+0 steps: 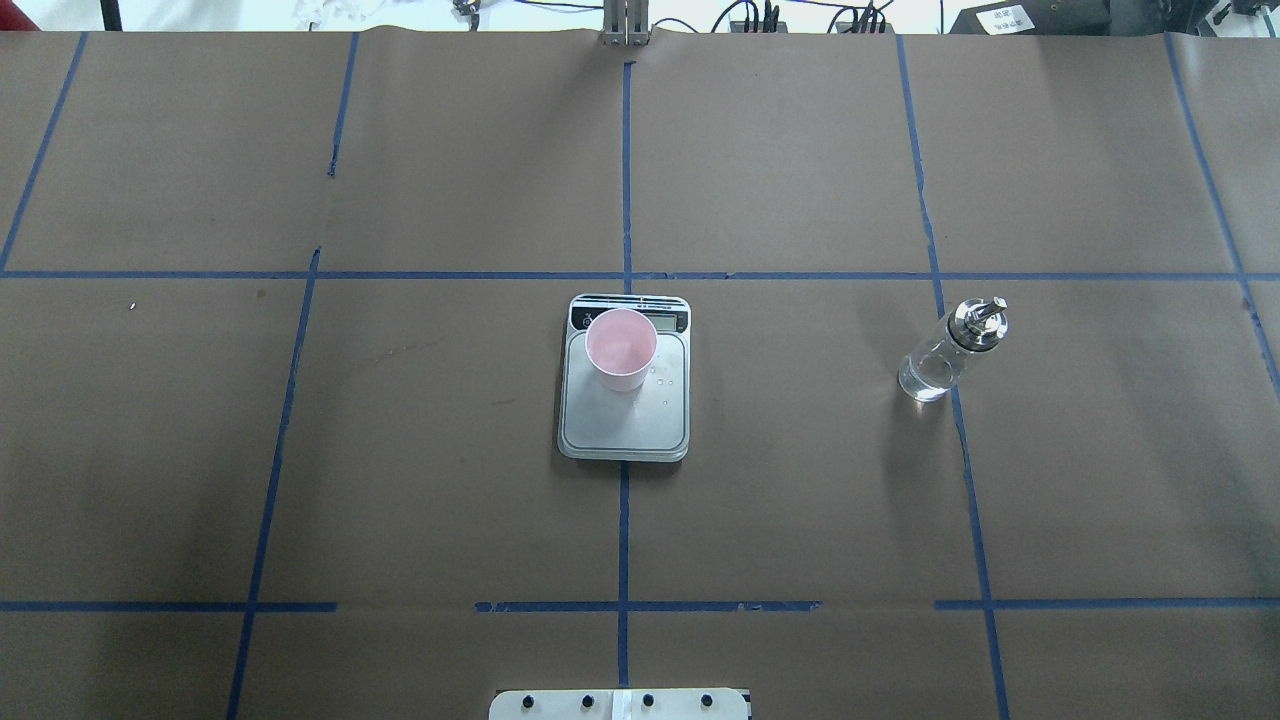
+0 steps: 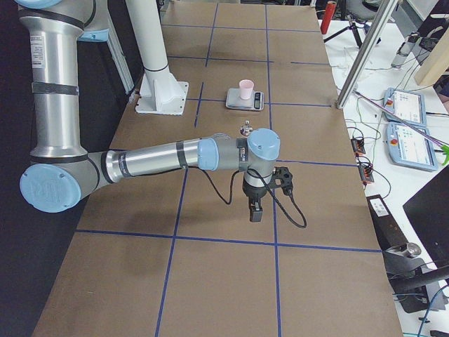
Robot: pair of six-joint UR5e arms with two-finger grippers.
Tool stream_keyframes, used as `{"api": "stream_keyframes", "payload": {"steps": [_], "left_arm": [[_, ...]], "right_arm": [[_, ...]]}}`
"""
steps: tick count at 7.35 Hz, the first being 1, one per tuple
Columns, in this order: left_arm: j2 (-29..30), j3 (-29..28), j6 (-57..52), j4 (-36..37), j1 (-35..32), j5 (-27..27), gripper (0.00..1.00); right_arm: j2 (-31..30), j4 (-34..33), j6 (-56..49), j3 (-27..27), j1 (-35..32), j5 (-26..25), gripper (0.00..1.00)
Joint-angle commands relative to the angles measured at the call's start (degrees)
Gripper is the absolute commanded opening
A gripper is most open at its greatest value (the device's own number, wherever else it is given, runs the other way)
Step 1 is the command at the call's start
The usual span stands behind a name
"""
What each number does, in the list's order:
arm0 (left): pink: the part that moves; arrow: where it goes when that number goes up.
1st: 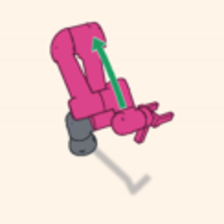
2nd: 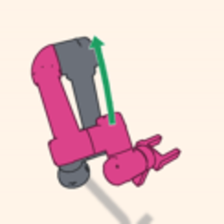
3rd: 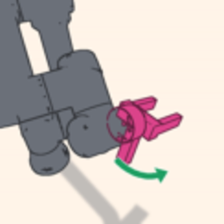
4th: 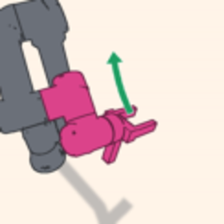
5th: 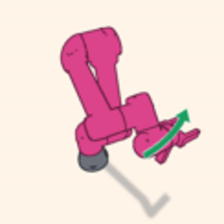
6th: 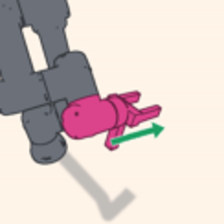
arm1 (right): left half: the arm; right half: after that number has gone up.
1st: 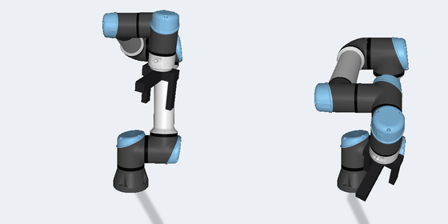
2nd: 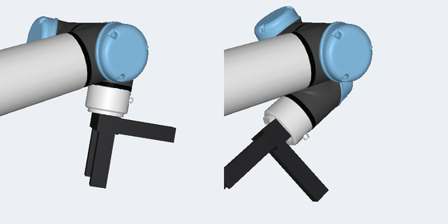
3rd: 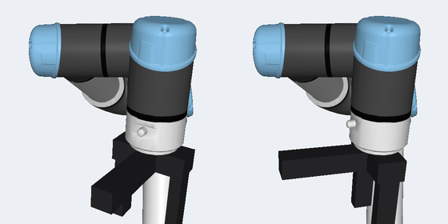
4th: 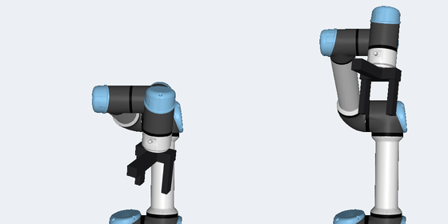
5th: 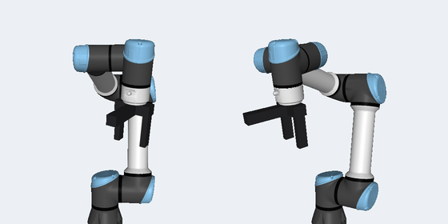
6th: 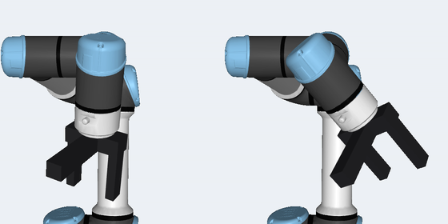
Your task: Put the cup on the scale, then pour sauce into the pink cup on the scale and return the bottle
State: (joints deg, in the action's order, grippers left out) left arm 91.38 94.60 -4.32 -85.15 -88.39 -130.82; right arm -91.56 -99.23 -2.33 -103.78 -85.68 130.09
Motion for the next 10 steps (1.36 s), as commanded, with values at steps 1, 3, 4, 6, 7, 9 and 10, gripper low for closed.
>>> {"api": "stream_keyframes", "payload": {"steps": [1, 3, 4, 6, 7, 9, 10], "left_arm": [[-0.32, -0.11, 0.27, -0.02, 0.06, -2.85, 1.0], [-0.41, -0.03, 0.36, 0.07, 0.15, -3.03, 1.0], [-0.41, -0.37, 0.45, 0.07, 0.15, -2.95, 1.0], [-0.41, -0.81, 0.71, 0.16, 0.15, -3.64, 1.0], [-1.11, -0.9, 0.54, 0.68, 0.06, -7.22, 1.0], [-3.05, -0.38, 0.19, 0.69, 0.06, -8.13, 1.0], [-3.14, -0.64, 0.19, 0.69, -0.11, -7.96, 1.0]], "right_arm": [[-0.46, 0.09, -0.05, -0.89, 0.07, -0.09, 1.0], [-0.29, 0.09, -0.05, -0.81, 0.07, -0.01, 1.0], [-0.2, 0.18, -0.13, -0.81, 0.07, -0.09, 1.0], [-0.29, 0.18, -0.05, -0.9, 0.07, -0.01, 1.0], [-0.37, 0.09, -0.13, -0.81, 0.07, -0.18, 1.0], [-0.46, 0.09, -0.14, -0.81, 0.07, -0.1, 1.0], [-0.46, 0.09, -0.05, -0.9, 0.07, -0.01, 1.0]]}}
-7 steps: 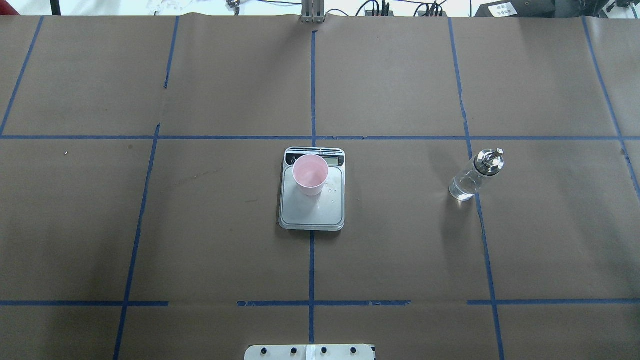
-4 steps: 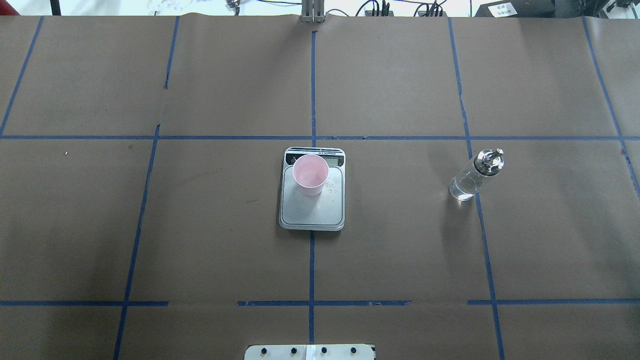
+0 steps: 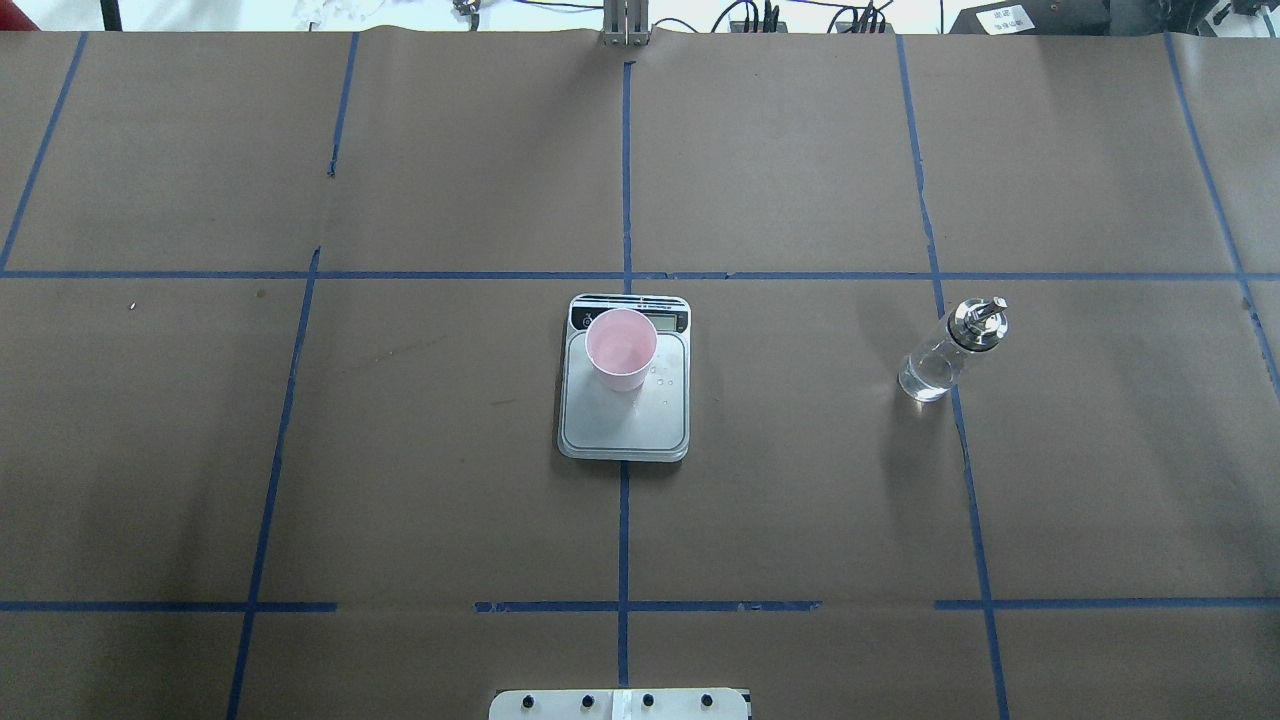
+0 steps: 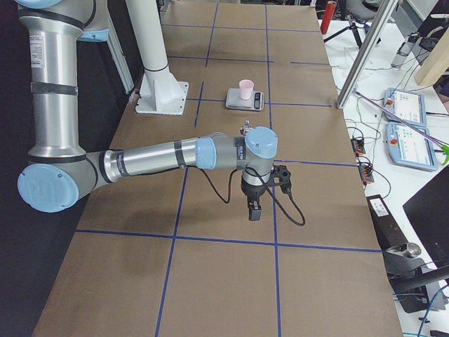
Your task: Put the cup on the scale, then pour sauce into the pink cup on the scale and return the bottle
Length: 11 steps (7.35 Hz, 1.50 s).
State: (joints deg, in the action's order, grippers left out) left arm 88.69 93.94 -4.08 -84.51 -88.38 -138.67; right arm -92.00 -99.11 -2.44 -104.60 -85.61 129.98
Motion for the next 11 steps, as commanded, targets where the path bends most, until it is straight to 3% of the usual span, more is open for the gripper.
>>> {"api": "stream_keyframes", "payload": {"steps": [1, 11], "left_arm": [[-0.45, 0.28, -0.05, 0.04, -0.91, 0.15, 1.0], [0.87, -0.33, -0.14, -0.48, -0.91, -0.37, 1.0]], "right_arm": [[0.07, 0.06, 0.07, -0.33, 0.0, 0.09, 1.0], [0.07, -0.03, 0.16, -2.01, -0.09, 0.27, 1.0]]}}
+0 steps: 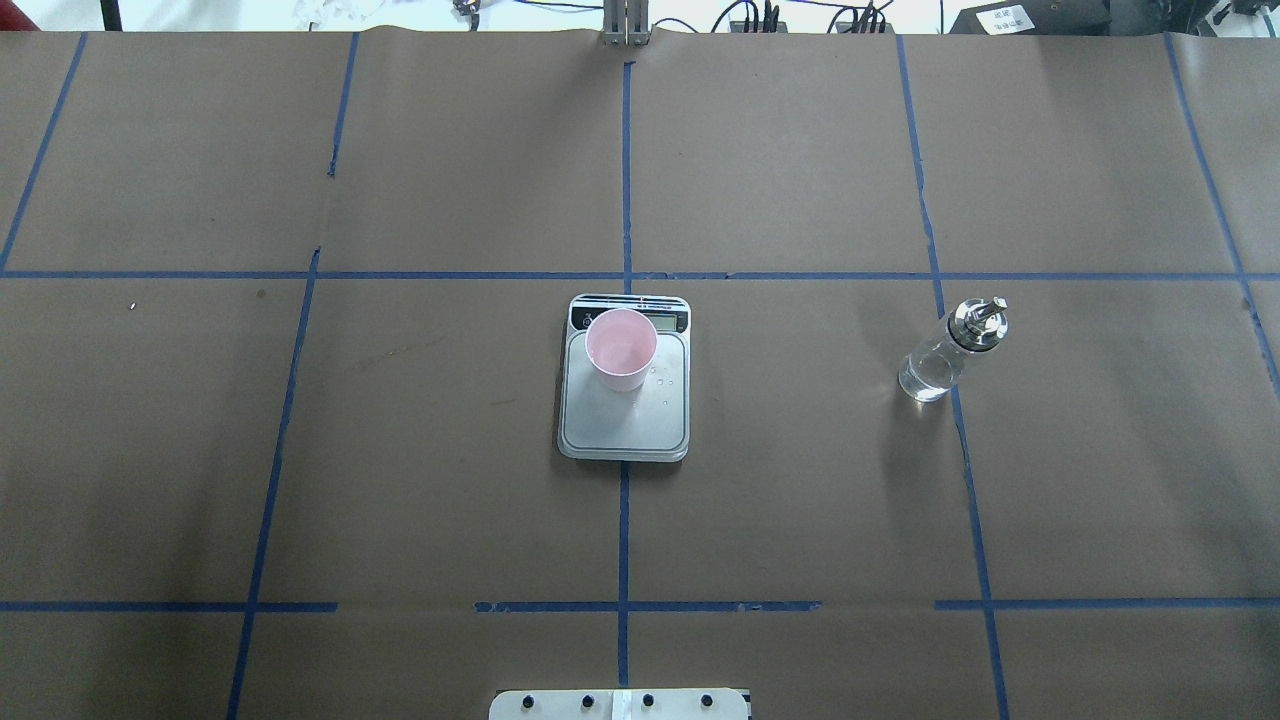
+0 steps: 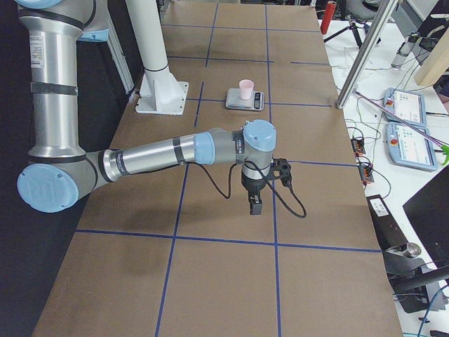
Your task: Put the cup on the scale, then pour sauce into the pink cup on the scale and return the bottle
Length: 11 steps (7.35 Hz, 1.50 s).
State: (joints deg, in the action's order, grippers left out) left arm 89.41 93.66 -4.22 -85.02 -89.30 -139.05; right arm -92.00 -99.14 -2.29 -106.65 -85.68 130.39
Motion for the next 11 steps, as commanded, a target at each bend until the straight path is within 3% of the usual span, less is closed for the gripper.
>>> {"api": "stream_keyframes", "payload": {"steps": [1, 11], "left_arm": [[0.24, -0.06, -0.09, -0.23, 0.09, -0.08, 1.0], [1.47, 1.61, 0.35, 0.12, -0.26, 0.53, 1.0]], "right_arm": [[0.07, 0.0, 0.0, -0.05, -0.01, -0.14, 1.0], [-1.07, -0.61, -0.09, 1.0, -0.01, 2.32, 1.0]]}}
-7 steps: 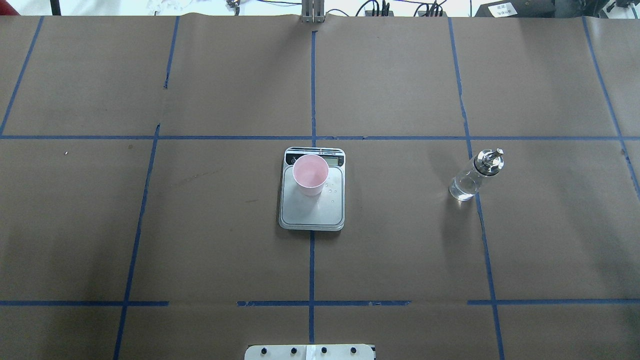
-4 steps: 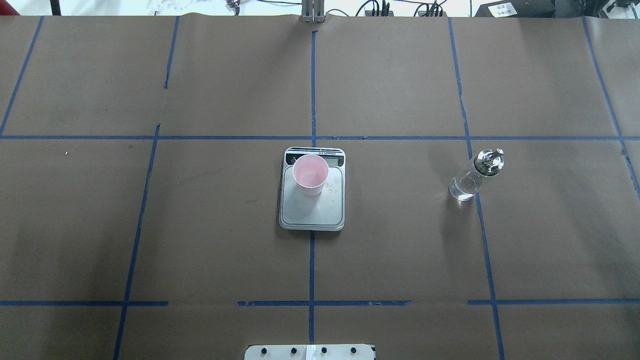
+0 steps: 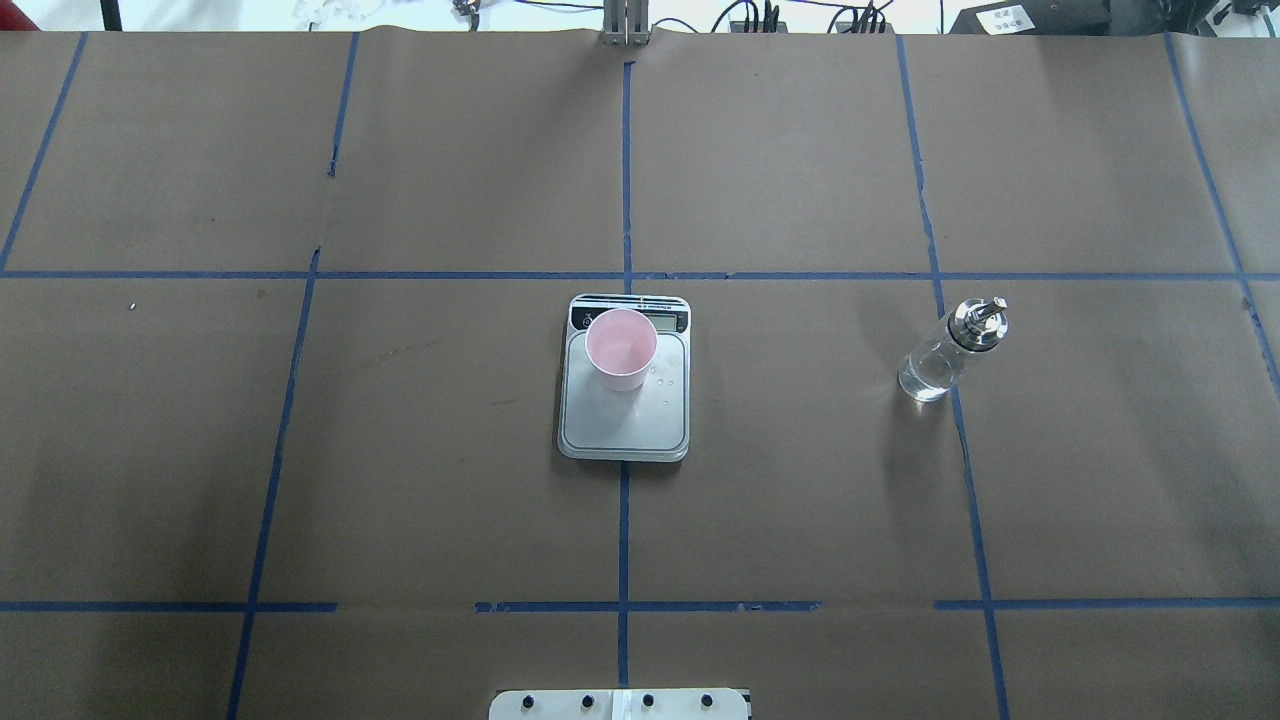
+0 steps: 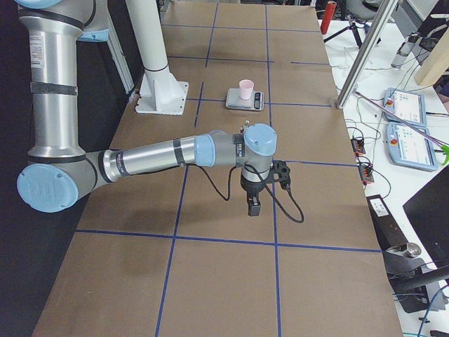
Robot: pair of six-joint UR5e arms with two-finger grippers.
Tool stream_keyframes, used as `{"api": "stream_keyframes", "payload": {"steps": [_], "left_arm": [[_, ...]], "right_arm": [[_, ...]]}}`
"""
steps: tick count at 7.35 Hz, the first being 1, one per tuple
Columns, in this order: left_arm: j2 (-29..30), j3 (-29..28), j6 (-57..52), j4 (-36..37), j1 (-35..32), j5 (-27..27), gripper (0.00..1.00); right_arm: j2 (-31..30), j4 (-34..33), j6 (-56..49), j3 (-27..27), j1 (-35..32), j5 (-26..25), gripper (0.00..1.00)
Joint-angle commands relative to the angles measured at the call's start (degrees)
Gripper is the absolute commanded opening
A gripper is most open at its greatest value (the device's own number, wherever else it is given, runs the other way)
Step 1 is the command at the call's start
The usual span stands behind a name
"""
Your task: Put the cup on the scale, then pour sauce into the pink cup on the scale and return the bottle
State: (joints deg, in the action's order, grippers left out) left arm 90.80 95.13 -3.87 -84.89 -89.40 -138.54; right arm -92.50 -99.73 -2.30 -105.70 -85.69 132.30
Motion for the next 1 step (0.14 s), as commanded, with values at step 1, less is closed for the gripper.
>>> {"api": "stream_keyframes", "payload": {"steps": [1], "left_arm": [[0.43, 0.24, -0.09, -0.01, -0.16, -0.24, 1.0]], "right_arm": [[-1.27, 0.15, -0.07, 0.06, 0.0, 0.85, 1.0]]}}
